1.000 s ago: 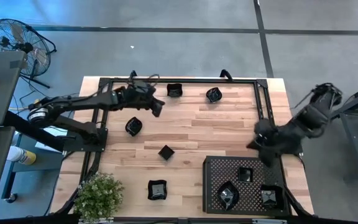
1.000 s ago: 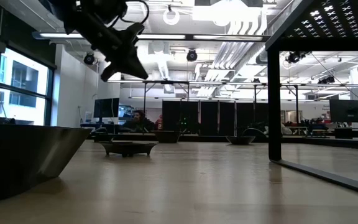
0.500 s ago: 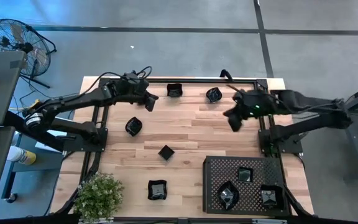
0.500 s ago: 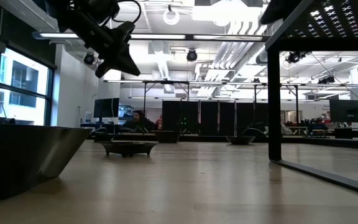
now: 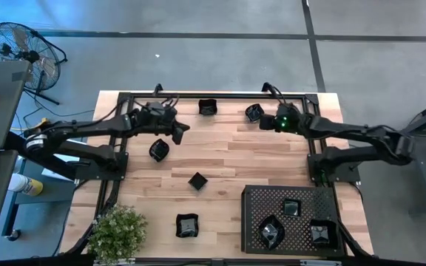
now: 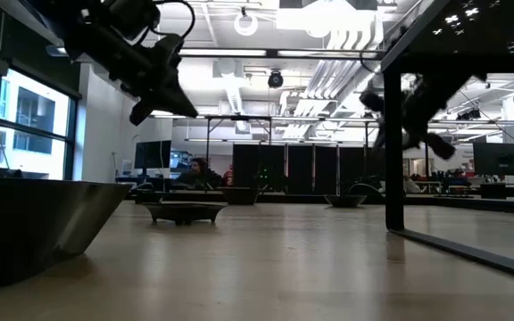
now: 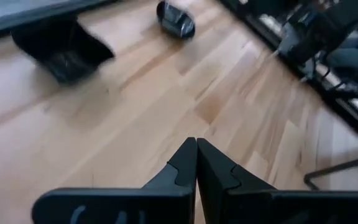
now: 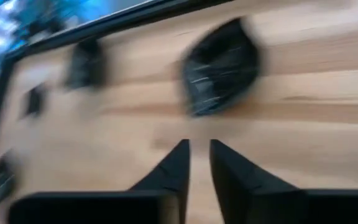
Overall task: Pick & Place Mini shaped plates
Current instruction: Stack the black leaf-shaped plate on top of the black leaf-shaped plate on the shelf
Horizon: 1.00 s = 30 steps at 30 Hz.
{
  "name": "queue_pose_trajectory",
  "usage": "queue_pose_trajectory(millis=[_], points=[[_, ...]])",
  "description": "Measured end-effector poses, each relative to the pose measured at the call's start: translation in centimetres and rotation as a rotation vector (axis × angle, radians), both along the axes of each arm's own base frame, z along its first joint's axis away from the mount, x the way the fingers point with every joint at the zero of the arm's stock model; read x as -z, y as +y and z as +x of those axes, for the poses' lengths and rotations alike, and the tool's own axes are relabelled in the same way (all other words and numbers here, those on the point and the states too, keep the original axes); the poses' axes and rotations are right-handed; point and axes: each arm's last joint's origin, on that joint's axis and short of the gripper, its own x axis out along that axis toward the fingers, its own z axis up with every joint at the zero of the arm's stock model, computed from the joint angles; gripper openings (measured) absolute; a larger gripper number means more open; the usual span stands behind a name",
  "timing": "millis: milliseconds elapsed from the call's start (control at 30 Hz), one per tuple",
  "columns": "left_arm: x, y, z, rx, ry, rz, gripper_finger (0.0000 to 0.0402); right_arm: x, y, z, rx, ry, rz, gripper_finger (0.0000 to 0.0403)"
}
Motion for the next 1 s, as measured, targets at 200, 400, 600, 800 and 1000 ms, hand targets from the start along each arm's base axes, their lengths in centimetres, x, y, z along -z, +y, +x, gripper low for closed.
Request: queue_pose_trajectory(millis=[200, 400, 600, 800, 1000], points=[[0.2, -1.1, 0.3, 0.011, 0.010, 0.002, 0.0000, 3.2, -2.3, -0.3, 0.145, 0.030, -0.005, 0.0149], [0.2, -1.3, 0.4, 0.002, 0.011, -0.017, 0.0000, 5.3, -4.6, 0.1, 0.222, 0.019, 0.003, 0.0176], [0.2, -1.3, 0.4, 0.001, 0.010, -0.020, 0.0000, 7.1, -5.5, 0.5, 0.228, 0.016, 0.026, 0.0143], [0.2, -1.3, 0.4, 0.000, 0.010, -0.022, 0.0000, 8.1, -5.8, 1.0, 0.204, -0.005, 0.039, 0.0090], [0.2, -1.3, 0.4, 0.001, 0.010, -0.023, 0.0000, 8.3, -5.8, 1.1, 0.202, -0.005, 0.045, 0.0030]])
